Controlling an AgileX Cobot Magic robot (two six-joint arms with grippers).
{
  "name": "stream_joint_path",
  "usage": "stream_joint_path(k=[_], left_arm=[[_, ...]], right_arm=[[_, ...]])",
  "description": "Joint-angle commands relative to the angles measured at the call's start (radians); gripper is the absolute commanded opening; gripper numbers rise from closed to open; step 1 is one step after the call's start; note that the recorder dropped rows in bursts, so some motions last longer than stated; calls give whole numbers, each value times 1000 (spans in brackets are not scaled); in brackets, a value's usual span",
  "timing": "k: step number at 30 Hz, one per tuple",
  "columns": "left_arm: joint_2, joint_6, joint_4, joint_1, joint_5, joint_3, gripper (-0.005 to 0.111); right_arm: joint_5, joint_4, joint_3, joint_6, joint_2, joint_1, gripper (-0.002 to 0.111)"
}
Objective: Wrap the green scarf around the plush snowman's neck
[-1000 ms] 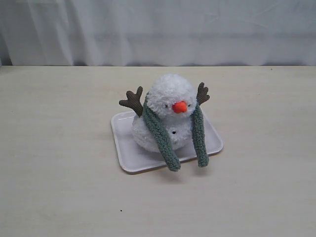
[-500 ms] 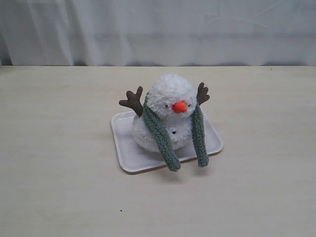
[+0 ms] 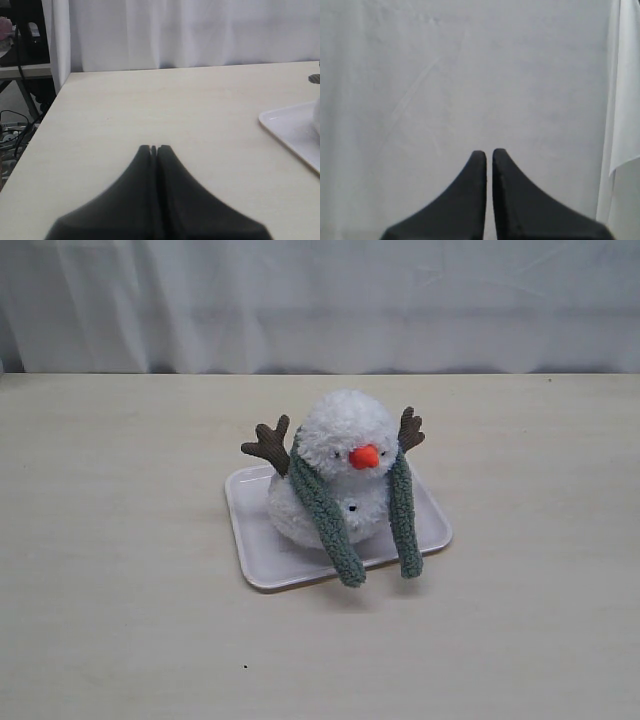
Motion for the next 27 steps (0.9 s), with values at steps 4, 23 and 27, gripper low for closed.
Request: stream_joint_path(k=[4,23,27], left_arm=[[-3,-2,-2,0,-13,3,0],[-3,-2,-2,0,-13,3,0],[-3,-2,-2,0,-13,3,0]], right_arm=[[-96,3,178,-1,-5,-6,4],[-63,3,379,-1,-5,-6,4],[-34,3,379,-1,-5,-6,4]])
